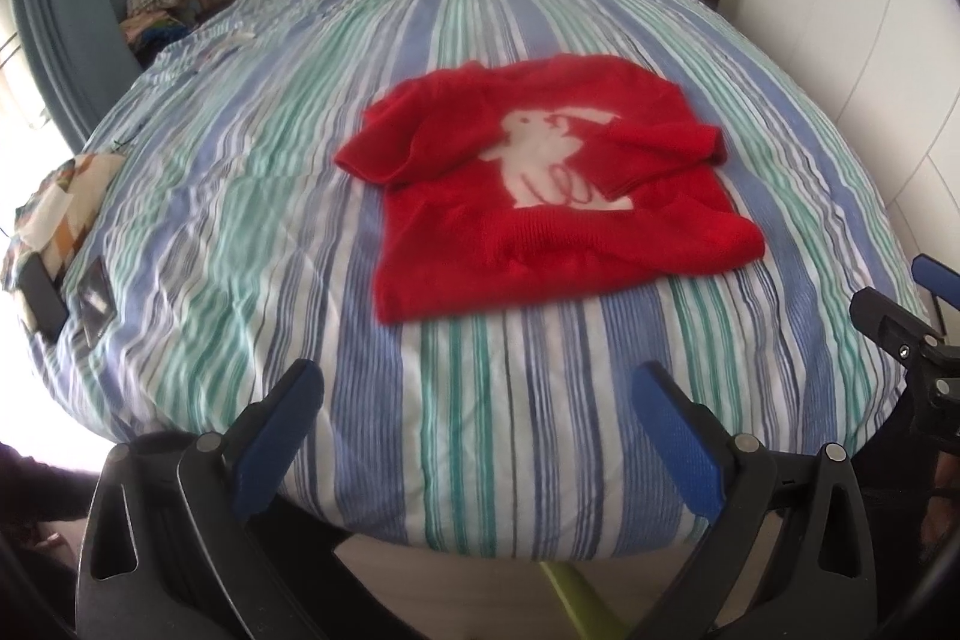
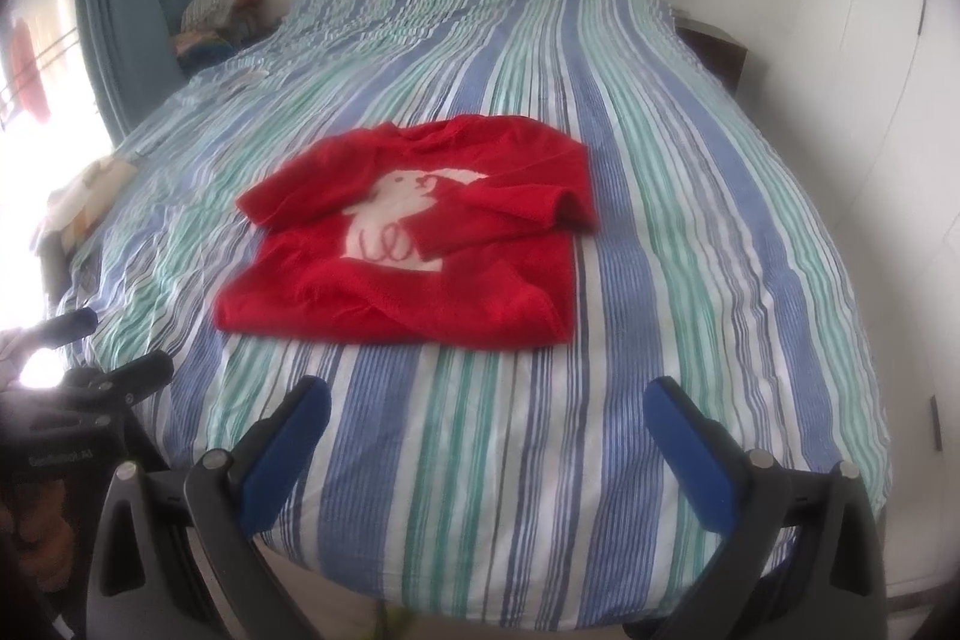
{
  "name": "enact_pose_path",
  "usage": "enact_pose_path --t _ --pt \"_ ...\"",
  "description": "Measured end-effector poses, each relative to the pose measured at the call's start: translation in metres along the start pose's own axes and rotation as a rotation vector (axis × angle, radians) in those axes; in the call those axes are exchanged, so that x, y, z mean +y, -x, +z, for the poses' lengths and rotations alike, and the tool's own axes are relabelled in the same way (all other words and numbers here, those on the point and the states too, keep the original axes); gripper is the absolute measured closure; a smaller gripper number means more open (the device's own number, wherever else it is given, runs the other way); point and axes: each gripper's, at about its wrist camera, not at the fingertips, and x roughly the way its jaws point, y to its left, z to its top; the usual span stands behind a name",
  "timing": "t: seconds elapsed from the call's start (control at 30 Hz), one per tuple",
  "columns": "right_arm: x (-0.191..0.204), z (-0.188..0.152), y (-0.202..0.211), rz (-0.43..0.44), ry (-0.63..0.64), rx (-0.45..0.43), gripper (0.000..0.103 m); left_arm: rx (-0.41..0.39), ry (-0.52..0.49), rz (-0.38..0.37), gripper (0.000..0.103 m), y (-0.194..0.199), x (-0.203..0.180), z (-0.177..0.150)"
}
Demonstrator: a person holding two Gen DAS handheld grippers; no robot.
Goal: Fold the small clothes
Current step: 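Move both tools toward the hem of the red rabbit sweater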
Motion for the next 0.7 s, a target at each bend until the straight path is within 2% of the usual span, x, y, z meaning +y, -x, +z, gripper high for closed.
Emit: enact_pose_path --t 0.27,0.7 --pt "0.001 -0.003 -0.006 0.000 -0.007 0.026 0.000 0.009 0.008 -0.003 0.001 -0.001 0.003 -0.001" --pt "0.002 0.003 -0.001 0.018 -0.015 0.016 0.000 0.019 0.014 -0.008 0.001 -0.007 0.012 0.005"
